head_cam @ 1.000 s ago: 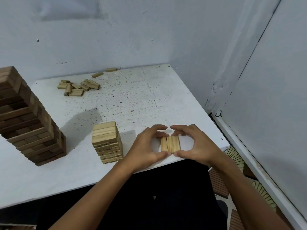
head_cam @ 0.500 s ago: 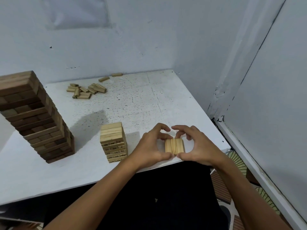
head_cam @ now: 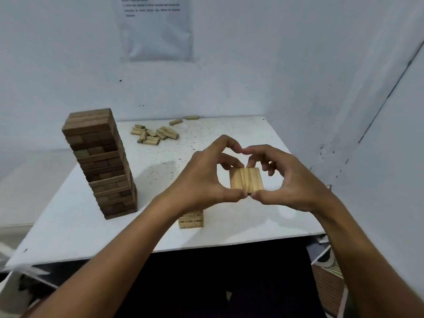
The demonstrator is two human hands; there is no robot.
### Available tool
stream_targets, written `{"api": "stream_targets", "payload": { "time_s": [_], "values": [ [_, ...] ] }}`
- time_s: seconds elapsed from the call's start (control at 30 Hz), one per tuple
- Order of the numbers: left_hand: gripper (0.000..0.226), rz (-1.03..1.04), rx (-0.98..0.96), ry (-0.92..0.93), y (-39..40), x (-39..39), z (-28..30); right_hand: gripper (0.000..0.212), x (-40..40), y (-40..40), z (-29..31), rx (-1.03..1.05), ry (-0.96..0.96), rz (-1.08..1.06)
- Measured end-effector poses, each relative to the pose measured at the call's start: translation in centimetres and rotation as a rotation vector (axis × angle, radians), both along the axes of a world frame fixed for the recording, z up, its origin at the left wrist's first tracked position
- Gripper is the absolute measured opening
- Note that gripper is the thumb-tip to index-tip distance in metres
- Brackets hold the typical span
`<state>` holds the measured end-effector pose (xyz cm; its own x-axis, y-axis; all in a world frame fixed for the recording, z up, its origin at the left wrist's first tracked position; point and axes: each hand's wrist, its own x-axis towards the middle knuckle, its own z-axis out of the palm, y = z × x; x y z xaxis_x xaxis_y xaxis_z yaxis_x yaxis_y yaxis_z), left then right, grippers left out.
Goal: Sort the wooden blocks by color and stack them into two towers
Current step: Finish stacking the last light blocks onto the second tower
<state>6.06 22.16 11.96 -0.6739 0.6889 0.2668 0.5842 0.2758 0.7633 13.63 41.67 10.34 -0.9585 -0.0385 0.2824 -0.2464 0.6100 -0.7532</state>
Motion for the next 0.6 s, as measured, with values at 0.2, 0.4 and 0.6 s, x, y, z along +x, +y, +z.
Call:
{"api": "stream_targets", "payload": {
  "time_s": [0.2, 0.4, 0.6],
  "values": [
    [0.065, 0.067, -0.019, -0.058, -4.5, -2.4, 0.4, 0.068, -4.5, -4.0, -0.4, -0.057, -0.022, 0.106],
    [0.063, 0.123, -0.020, -0.146, -7.1, -4.2, -1.0, 0.068, -7.4, -6.4, -1.9, -0.063, -0.083, 0.162],
    [0.065, 0.136, -0.048, -0.187, -7.8, -4.9, -2.0, 0.069, -8.3, -7.1, -2.9, -0.058, -0.124, 0.162]
  ]
}}
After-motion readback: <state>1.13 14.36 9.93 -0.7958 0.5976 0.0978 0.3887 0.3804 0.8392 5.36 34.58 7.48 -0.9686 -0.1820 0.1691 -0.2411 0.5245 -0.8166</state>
